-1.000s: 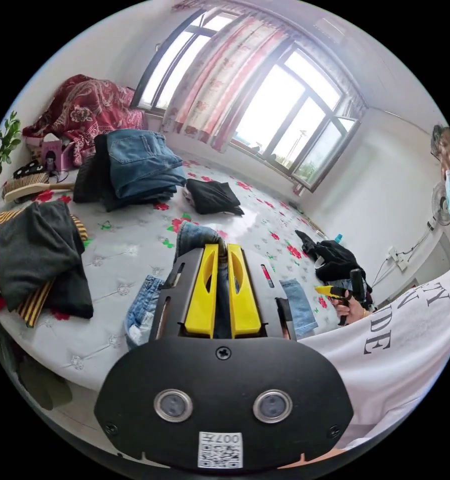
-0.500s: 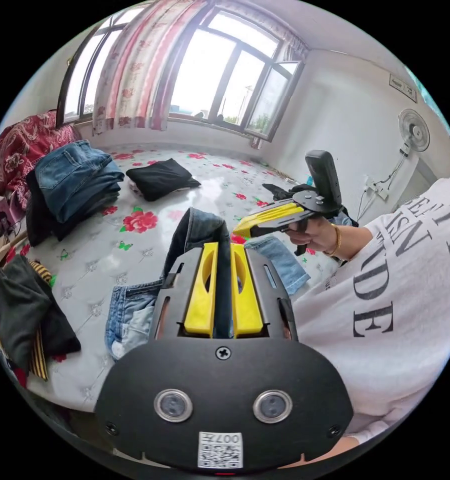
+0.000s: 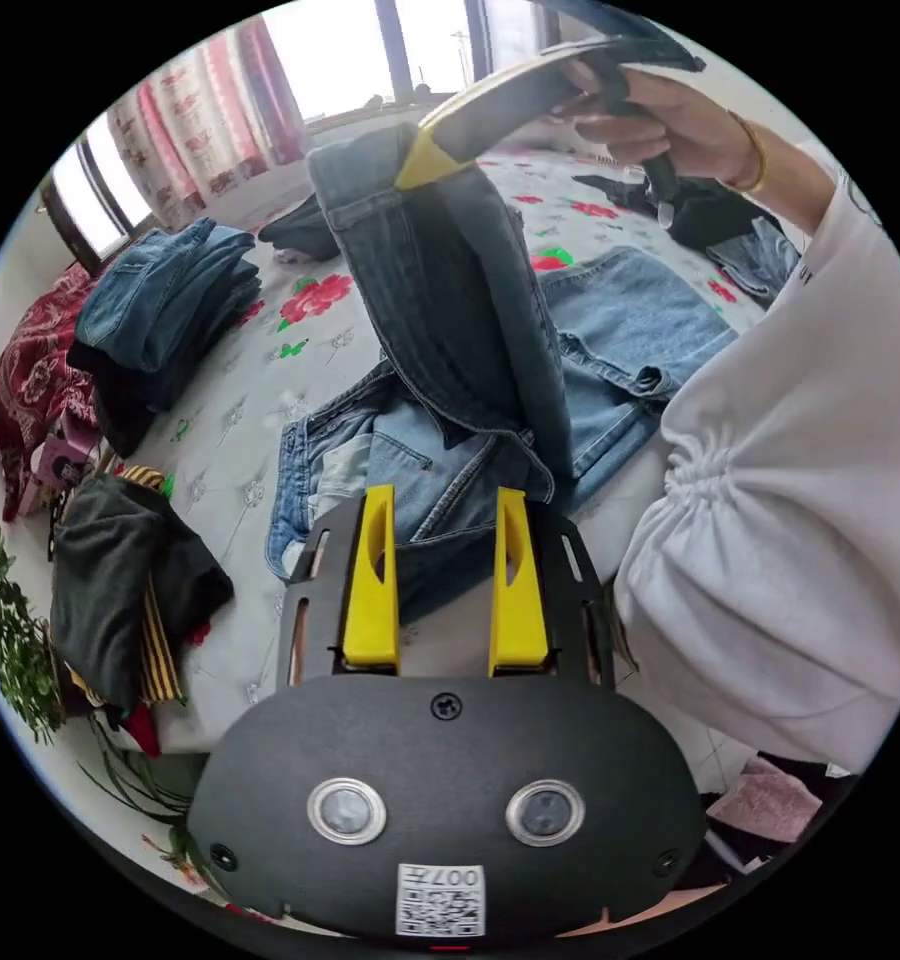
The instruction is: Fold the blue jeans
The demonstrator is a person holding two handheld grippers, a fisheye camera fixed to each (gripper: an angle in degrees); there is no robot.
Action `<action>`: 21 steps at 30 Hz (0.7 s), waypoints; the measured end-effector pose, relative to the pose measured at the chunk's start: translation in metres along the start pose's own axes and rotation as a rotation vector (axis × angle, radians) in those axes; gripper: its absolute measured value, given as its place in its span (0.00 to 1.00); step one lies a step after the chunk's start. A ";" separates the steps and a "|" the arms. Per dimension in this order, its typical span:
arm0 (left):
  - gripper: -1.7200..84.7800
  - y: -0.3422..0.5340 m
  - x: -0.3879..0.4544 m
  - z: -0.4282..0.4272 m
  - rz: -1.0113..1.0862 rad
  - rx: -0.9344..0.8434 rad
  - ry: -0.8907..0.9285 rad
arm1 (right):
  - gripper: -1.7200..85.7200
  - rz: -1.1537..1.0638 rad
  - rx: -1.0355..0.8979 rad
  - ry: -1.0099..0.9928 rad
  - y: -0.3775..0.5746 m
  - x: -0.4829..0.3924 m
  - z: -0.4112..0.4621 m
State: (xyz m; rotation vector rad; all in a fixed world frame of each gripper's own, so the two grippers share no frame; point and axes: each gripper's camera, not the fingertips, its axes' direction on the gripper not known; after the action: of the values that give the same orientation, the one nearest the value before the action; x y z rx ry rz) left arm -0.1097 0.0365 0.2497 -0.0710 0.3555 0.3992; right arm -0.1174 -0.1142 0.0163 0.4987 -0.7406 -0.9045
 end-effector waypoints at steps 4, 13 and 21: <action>0.02 -0.005 -0.034 0.013 -0.013 -0.086 -0.068 | 0.14 0.085 0.094 -0.048 0.009 0.023 -0.022; 0.05 0.066 -0.152 -0.065 -0.444 0.364 0.196 | 0.13 0.307 0.274 -0.170 0.024 0.075 -0.050; 0.02 -0.010 -0.082 -0.036 0.036 0.225 0.657 | 0.13 0.399 0.310 -0.214 0.023 0.102 -0.049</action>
State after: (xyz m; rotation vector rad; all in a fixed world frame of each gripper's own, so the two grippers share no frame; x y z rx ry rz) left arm -0.1882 -0.0074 0.2449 0.0273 1.0479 0.3618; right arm -0.0276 -0.1835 0.0362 0.5060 -1.1400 -0.4738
